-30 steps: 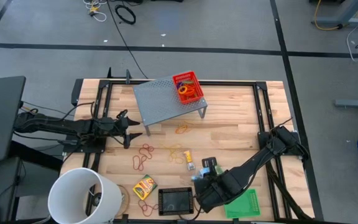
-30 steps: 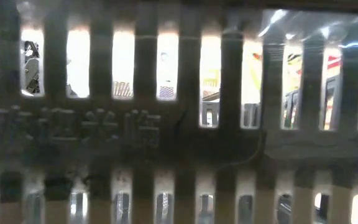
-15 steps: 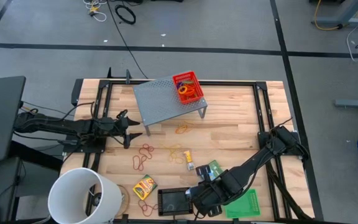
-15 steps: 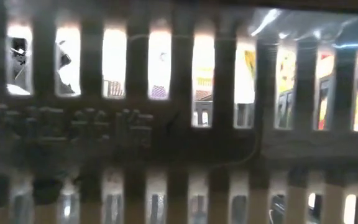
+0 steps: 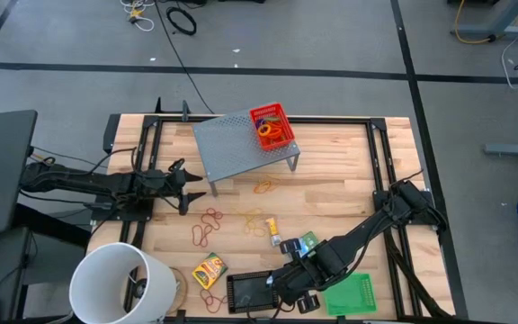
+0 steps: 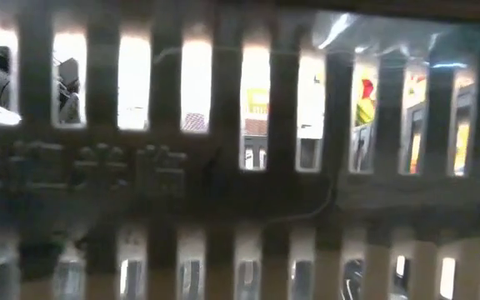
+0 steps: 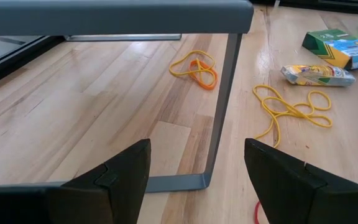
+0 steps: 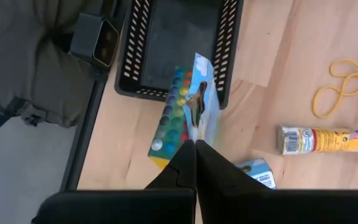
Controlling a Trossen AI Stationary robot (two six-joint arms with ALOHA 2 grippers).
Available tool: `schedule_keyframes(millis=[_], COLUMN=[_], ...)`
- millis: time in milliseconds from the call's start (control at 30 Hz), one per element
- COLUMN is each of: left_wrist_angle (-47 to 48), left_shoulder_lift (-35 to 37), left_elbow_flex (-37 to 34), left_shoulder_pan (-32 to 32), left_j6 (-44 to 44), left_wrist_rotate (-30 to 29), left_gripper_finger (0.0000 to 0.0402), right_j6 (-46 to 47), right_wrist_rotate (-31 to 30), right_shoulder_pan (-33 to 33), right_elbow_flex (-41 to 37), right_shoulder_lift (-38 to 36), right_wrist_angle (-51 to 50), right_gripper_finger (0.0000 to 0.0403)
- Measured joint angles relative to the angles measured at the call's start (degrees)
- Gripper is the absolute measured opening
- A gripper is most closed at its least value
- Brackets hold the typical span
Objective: Pick & Place Office Desk Supplies
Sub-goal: Put the top yellow crayon box into the black bin
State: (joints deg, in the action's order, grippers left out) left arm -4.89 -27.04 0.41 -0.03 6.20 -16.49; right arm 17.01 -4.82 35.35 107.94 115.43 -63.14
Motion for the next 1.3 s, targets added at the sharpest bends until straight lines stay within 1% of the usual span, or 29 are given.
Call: schedule_keyframes(millis=[167,500,733,1067,1200,1300], left_wrist_angle=[0.1,0.22,0.22,0.22,0.22,0.22], left_shoulder_lift=[0.01,0.01,0.0,0.01,0.01,0.0], left_elbow_flex=[0.01,0.02,0.0,0.02,0.01,0.01], left_shoulder_pan=[0.0,0.01,0.01,0.01,0.0,0.01], left_j6=[0.0,0.01,0.02,0.02,0.02,0.02], left_wrist_rotate=[0.0,0.0,0.0,0.0,0.0,0.0], left_gripper_finger=[0.0262,0.0262,0.0262,0.0262,0.0262,0.0262], right_j6=[-0.05,0.14,0.31,0.4,3.22,3.7], right_wrist_rotate=[0.87,3.22,4.45,4.48,2.63,1.81], right_shoulder_pan=[-0.46,-1.87,-1.81,-1.81,-1.81,-1.79], right_elbow_flex=[-1.74,-8.66,-9.04,-9.04,-9.04,-9.04], right_shoulder_lift=[-0.04,-0.54,-0.04,-0.04,-0.02,-0.02], right_wrist_angle=[0.42,0.95,0.6,0.37,0.21,0.12], right_gripper_finger=[0.0,0.0,0.0,0.0001,0.0016,0.0039])
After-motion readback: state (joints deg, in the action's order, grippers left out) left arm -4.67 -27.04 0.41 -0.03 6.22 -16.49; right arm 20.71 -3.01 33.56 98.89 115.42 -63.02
